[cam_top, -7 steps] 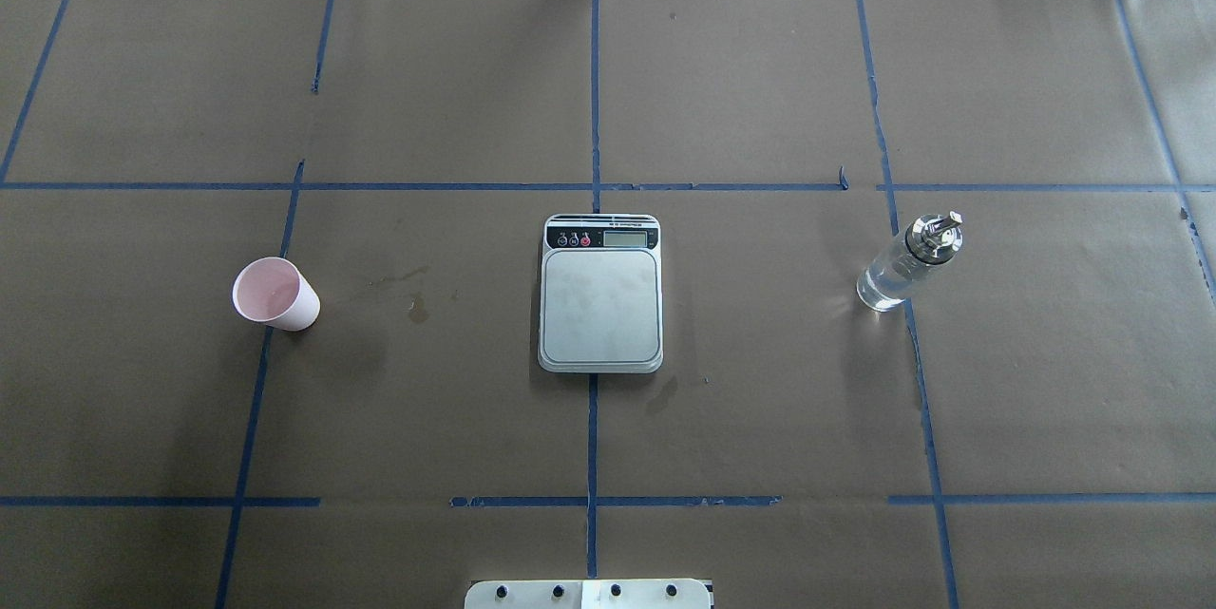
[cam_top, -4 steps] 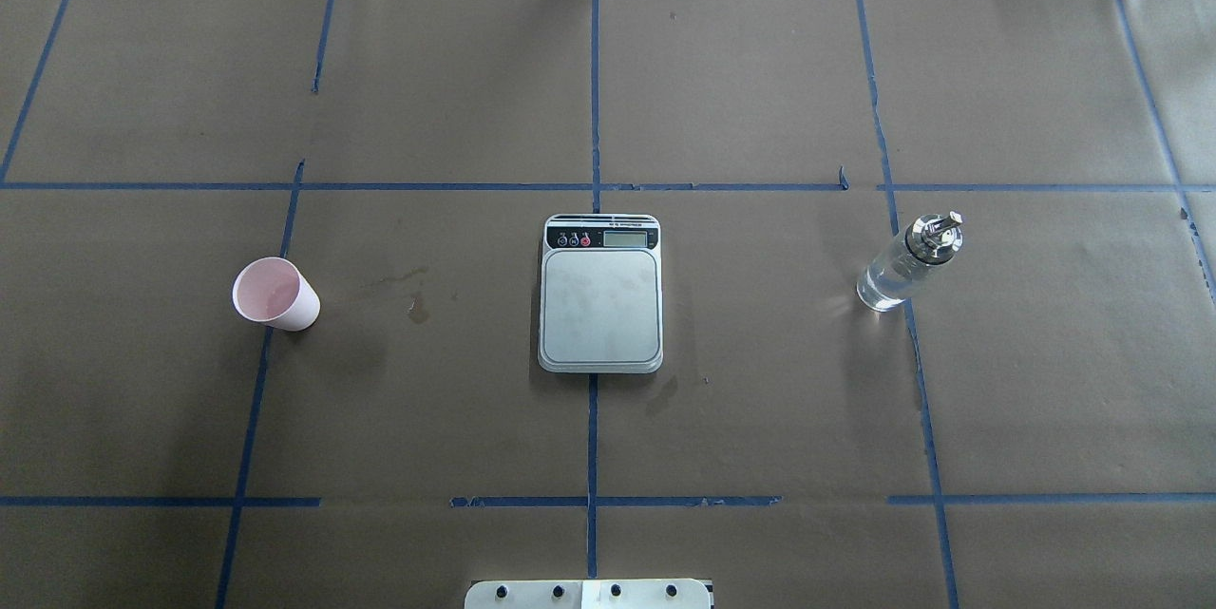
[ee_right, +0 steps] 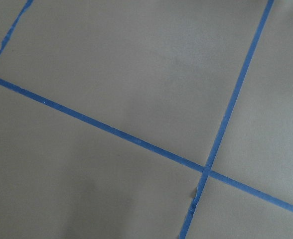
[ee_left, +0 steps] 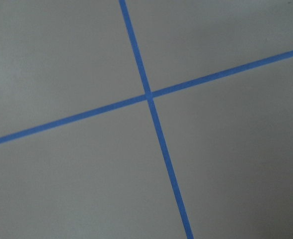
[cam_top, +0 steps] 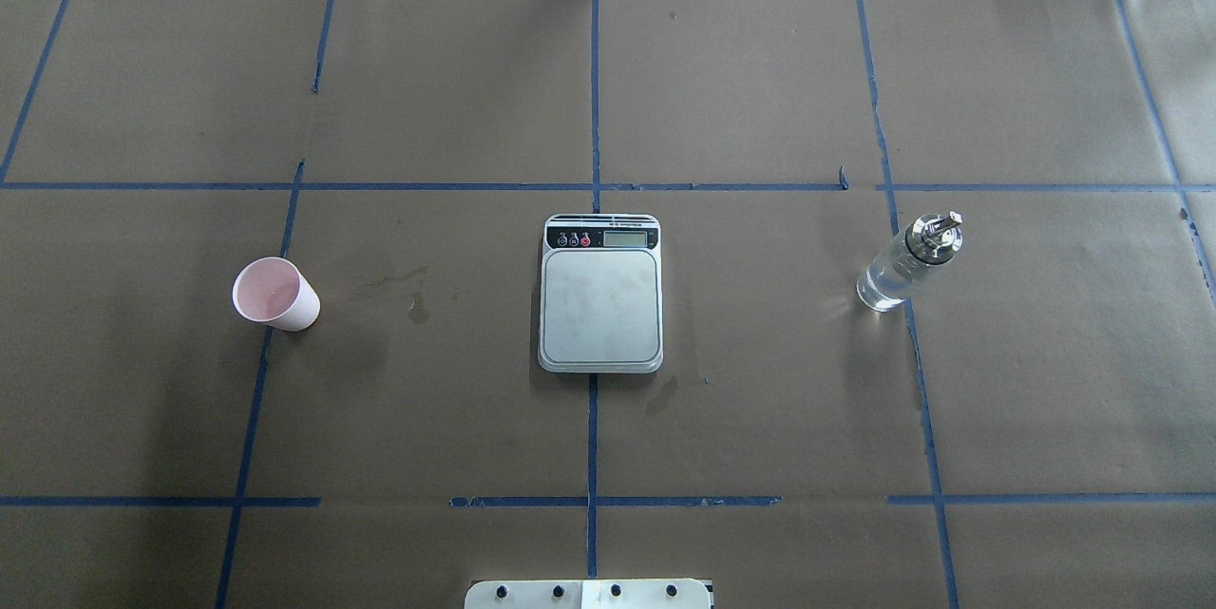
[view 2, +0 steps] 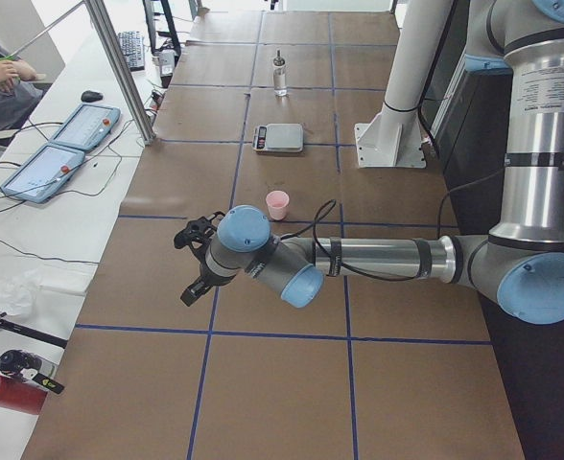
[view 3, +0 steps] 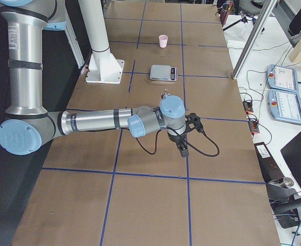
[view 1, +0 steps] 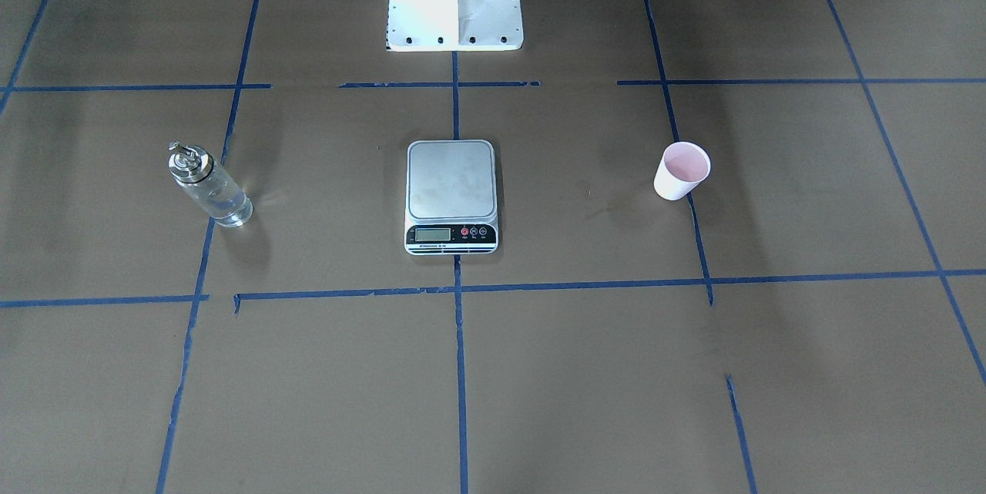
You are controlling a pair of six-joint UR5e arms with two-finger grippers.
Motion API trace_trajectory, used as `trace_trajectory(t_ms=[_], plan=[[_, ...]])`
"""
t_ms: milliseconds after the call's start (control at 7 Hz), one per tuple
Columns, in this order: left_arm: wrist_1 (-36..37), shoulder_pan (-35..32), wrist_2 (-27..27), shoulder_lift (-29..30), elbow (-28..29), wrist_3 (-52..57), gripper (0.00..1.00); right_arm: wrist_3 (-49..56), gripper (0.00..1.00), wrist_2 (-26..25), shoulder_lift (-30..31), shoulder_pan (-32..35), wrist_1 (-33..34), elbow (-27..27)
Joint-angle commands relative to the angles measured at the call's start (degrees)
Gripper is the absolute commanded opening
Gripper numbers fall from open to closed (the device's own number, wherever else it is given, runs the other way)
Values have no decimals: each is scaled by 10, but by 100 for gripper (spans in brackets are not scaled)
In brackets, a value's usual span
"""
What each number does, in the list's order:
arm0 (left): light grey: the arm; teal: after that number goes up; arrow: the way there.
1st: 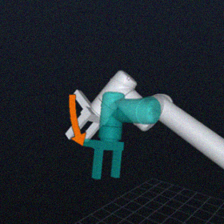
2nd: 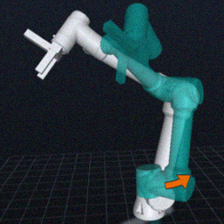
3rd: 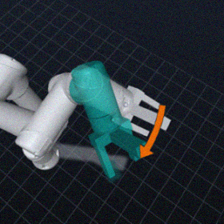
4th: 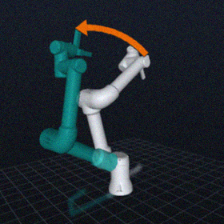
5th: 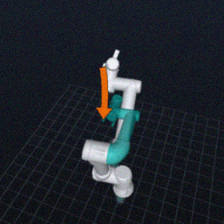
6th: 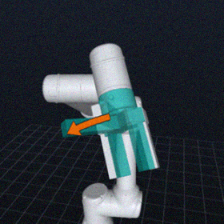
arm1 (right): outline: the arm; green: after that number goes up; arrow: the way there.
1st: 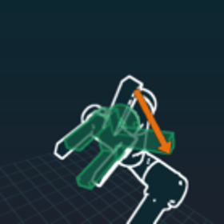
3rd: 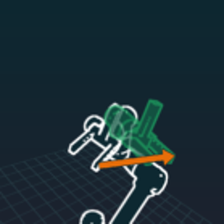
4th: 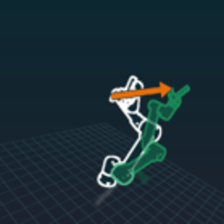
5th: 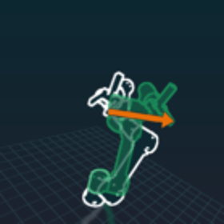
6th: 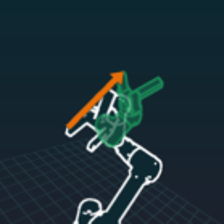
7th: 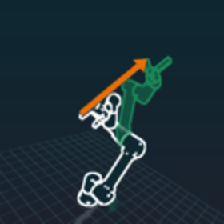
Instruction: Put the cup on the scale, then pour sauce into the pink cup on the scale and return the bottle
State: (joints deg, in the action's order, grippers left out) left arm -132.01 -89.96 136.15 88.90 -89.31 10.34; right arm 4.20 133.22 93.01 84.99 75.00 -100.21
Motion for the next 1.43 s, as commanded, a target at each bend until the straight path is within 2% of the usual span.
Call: trace_trajectory(t_ms=[0,143,286,429,571,714,1000,1286], plan=[[-84,0,24,0,7,-68,100,-35,100,40,-20,0,-2,4],[-148,7,37,-4,1,-104,100,-71,100,42,-29,0,-3,-8],[-152,44,78,-2,-15,-198,100,-76,100,43,-29,-5,-3,-10],[-154,95,74,-16,-58,-307,100,-76,100,43,-29,-8,-3,-9],[-154,155,3,-42,-122,-392,100,-76,100,43,-29,-9,-3,-9],[-153,220,-52,-57,-159,-474,100,-76,100,43,-28,-9,-3,-8],[-148,390,-230,-57,-189,-646,100,-76,100,42,-28,-9,-3,-8],[-67,463,-322,-51,-208,-695,100,-76,100,42,-28,-8,-3,-8]])
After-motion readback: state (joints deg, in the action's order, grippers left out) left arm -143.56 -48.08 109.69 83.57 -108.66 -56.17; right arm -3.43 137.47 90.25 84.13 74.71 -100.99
